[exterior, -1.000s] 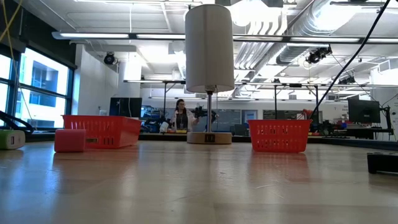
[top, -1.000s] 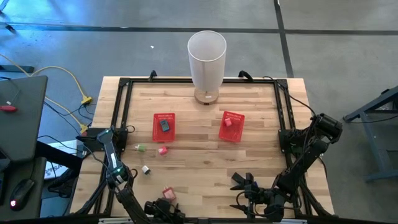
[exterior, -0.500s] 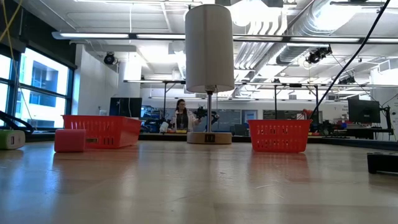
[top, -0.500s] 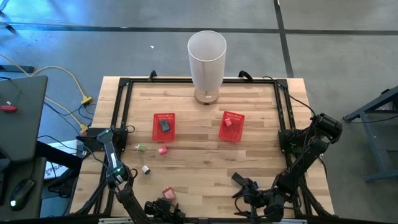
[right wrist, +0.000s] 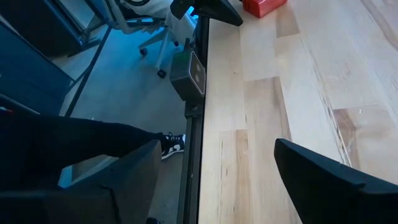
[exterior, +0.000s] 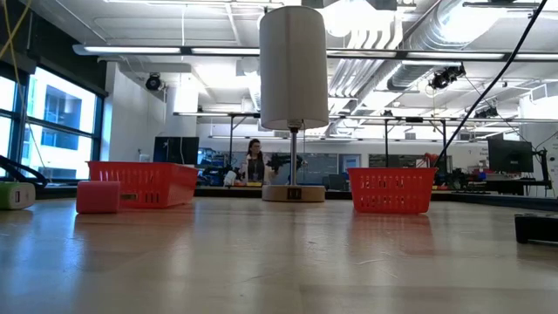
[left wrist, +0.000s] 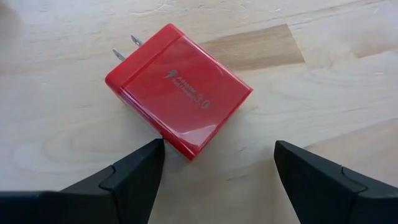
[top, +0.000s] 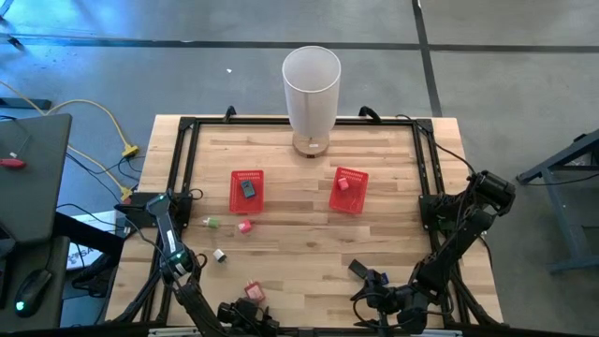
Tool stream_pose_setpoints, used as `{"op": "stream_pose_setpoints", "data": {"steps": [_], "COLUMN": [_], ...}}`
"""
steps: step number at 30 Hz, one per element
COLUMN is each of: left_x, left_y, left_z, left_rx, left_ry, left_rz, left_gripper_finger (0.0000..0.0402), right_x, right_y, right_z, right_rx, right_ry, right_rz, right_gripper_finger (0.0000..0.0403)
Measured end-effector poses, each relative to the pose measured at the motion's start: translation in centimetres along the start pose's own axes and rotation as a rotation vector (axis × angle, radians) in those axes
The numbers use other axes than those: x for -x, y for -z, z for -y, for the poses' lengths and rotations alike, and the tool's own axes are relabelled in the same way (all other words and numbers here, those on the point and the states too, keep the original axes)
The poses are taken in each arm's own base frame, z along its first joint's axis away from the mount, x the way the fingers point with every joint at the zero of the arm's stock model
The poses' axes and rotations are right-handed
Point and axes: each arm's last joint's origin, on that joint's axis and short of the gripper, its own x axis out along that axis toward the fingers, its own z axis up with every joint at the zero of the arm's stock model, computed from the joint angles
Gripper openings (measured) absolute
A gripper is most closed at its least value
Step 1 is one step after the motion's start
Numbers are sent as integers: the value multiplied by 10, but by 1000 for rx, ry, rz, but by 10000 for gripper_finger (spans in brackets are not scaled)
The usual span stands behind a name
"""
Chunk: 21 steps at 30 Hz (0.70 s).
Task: Pick & Place Office items
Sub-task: Put the red charger adapter into the right red bin
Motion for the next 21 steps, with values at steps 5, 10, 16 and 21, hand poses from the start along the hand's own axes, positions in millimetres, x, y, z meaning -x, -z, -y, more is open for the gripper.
{"op": "stream_pose_setpoints", "data": {"steps": [5, 10, 16, 21], "left_x": [1, 3, 3, 3], "left_y": [1, 4, 3, 3], "left_z": [-1, -4, -3, -3], "left_rx": [17, 12, 14, 43], "left_ry": [1, 10, 11, 13], "left_rz": [0, 2, 2, 4], "left_gripper_finger": [297, 297, 297, 297], "right_x": [0, 0, 0, 0], "right_y": [0, 0, 0, 0], "right_z": [0, 0, 0, 0], "right_rx": [0, 0, 0, 0], "right_ry": [0, 0, 0, 0], "right_rz": [0, 0, 0, 0], "right_gripper_finger": [301, 301, 301, 301]}}
